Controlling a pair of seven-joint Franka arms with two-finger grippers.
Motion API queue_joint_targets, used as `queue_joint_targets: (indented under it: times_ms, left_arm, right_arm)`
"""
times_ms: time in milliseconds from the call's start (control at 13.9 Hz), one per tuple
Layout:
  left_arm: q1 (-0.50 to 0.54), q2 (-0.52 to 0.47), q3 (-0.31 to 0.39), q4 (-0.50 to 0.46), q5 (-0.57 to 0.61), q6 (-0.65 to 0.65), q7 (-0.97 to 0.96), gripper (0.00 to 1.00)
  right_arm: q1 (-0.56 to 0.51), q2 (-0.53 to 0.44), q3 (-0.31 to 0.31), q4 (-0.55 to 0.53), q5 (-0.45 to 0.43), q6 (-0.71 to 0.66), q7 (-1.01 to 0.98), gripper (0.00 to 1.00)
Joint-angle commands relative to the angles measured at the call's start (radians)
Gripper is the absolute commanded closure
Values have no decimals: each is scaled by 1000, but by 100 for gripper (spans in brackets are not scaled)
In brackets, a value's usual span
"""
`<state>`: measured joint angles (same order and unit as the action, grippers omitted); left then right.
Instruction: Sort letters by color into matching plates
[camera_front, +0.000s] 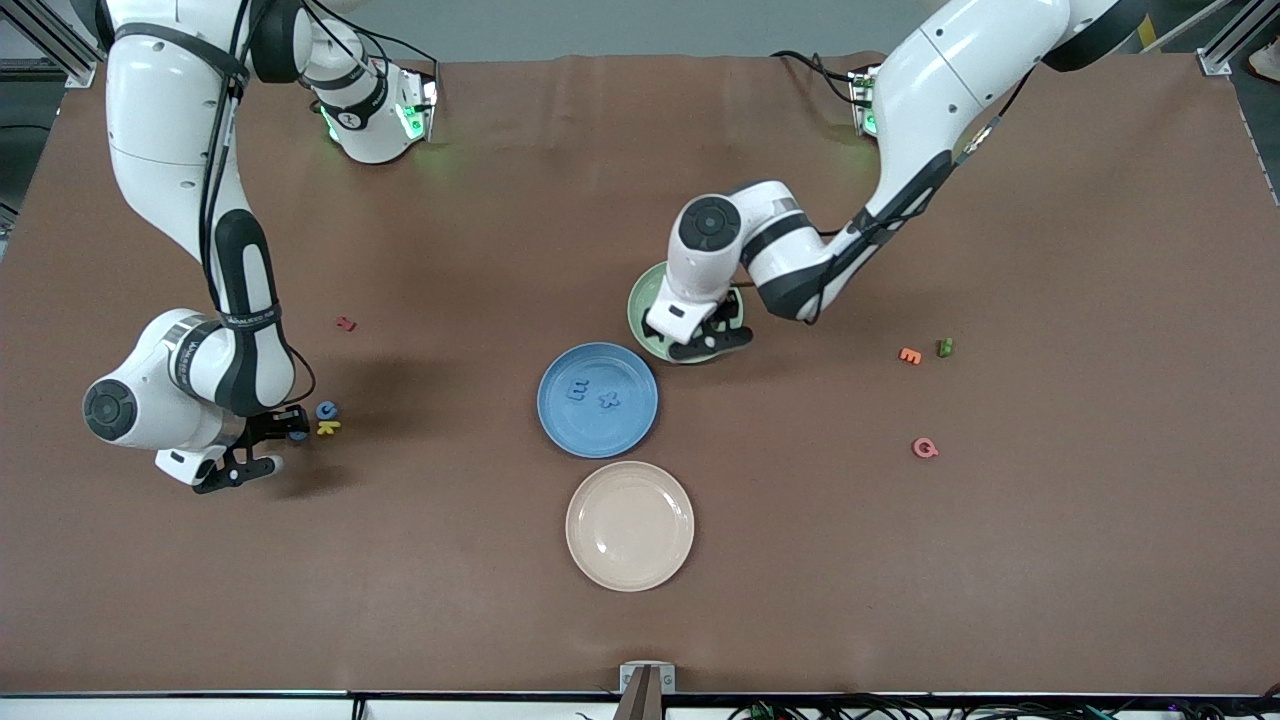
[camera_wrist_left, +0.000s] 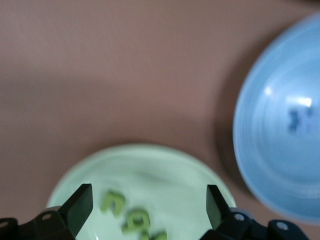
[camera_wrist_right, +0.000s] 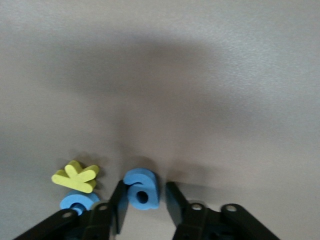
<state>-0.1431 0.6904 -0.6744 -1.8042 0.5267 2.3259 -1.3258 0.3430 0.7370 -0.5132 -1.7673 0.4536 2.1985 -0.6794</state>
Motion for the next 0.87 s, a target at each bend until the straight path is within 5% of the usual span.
queue_joint_targets:
  times_ms: [0, 361, 577, 793]
  left_arm:
    - [-3, -46, 67, 29, 7, -17, 46, 0]
    - [117, -121, 99, 25, 4, -68, 155, 0]
    - [229, -144, 98, 22, -8, -129, 316, 0]
    - [341, -144, 90, -18, -11, -172, 460, 0]
  right_arm:
    - [-15, 15, 16, 26, 11, 10, -11, 76]
    - [33, -7, 6, 52, -3, -49, 4, 89]
    - [138, -13, -74, 136, -4, -268, 153, 89]
    - [256, -16, -117, 166, -3, -339, 341, 89]
